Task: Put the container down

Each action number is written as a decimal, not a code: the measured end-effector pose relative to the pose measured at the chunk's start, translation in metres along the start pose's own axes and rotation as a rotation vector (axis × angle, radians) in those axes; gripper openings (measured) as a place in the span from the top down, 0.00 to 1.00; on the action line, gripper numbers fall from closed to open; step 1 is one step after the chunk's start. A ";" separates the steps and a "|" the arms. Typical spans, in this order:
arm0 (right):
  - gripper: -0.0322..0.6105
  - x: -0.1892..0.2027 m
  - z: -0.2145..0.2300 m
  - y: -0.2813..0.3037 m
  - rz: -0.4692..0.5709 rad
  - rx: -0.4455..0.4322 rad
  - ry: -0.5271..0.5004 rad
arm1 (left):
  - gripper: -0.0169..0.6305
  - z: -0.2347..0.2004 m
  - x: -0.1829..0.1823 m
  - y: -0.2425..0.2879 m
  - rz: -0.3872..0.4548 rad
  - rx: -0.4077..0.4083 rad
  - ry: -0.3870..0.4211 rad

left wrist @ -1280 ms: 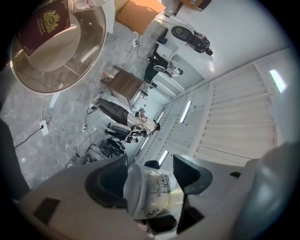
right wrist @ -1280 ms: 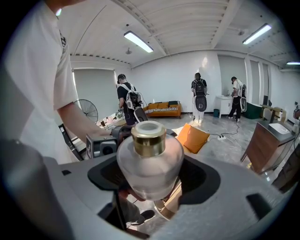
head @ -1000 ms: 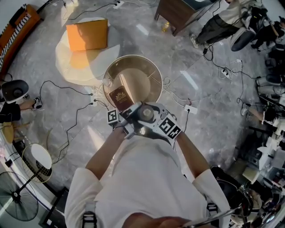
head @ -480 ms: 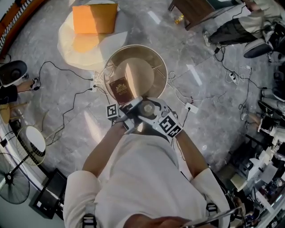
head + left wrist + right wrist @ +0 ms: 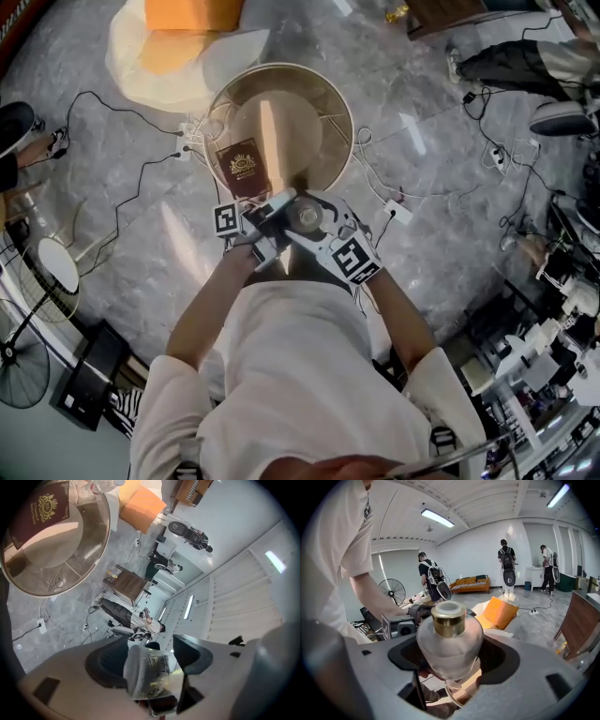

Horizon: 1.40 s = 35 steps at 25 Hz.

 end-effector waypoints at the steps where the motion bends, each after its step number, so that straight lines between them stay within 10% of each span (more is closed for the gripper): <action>1: 0.43 0.005 0.009 0.005 0.004 0.000 0.001 | 0.53 -0.006 -0.009 0.005 0.005 -0.001 0.008; 35: 0.43 0.220 0.146 0.092 -0.076 0.029 0.138 | 0.53 -0.214 -0.149 0.024 0.167 -0.183 0.107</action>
Point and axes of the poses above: the fingertips, and each gripper's own axes: y forward along the fingers, z to its right, x out of its underside, the point moved 1 cm from there along -y, backward along the fingers, and after that the axes turned 8 degrees about z, right-handed, at the moved point
